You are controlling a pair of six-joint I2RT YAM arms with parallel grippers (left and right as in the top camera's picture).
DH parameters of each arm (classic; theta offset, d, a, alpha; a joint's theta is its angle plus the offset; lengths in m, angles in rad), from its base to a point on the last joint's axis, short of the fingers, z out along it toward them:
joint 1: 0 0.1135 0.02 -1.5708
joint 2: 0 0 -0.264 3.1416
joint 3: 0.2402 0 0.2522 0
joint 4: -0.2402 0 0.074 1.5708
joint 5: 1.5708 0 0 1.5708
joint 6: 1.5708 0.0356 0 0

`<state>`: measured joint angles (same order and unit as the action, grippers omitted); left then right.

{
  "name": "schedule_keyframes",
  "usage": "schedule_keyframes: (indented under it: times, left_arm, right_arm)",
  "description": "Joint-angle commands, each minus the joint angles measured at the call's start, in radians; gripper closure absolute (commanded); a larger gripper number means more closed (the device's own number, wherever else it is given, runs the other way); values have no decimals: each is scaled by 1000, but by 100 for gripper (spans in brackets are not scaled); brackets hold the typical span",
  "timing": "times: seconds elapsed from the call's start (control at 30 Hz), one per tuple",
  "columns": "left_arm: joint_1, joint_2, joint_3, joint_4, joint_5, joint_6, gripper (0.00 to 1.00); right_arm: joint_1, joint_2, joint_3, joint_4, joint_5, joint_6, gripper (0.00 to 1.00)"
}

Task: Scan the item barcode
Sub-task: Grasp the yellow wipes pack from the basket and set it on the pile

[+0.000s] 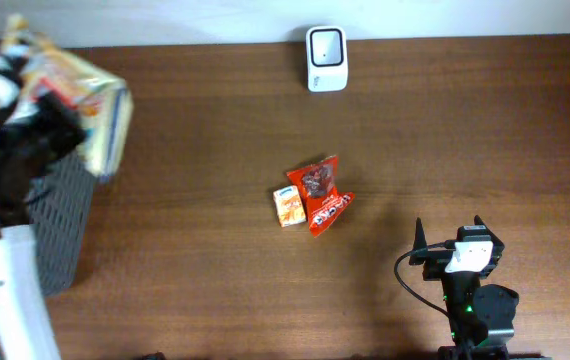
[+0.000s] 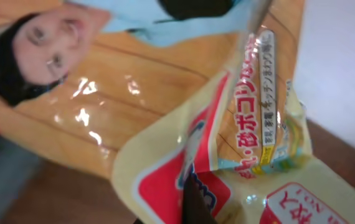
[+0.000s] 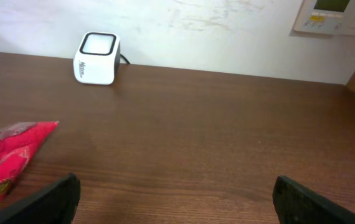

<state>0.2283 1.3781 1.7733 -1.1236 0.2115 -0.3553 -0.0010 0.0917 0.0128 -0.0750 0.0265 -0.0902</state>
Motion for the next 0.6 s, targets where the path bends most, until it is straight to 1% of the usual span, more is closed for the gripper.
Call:
schedule_keyframes:
  times: [0.0,0.07,0.13,0.17,0.23,0.33,0.47,0.5,0.53,0.57]
  left_arm:
    - [-227,-21,17,39,36,6,100]
    - [-348,-7,6,38,34,6,100]
    - [-489,46,-43,37,32,6,100]
    - [-526,71,-64,38,30,6,100]
    - [-605,175,-93,39,29,5,100]
    - [-678,355,-93,49,28,5,100]
    - [-717,523,-93,41,29,5,100]
    - [-723,554,-93,33,29,6,97]
    - [-724,558,-93,31,29,6,91]
    - [-724,558,-93,31,29,6,81]
  right_arm:
    - [7,-4,-7,-4,8,-7,2]
    - [7,-4,-7,-4,8,-7,2]
    - [7,-4,-7,-4,8,-7,2]
    - [7,-4,-7,-4,8,-7,2]
    - [7,-4,-7,-4,8,-7,2]
    - [7,-4,-7,-4,8,-7,2]
    - [7,-4,-7,-4,8,-7,2]
    - [7,-4,-7,-4,8,-7,2]
    - [7,-4,-7,-4,8,-7,2]
    - [7,-4,-7,-4,8,-7,2]
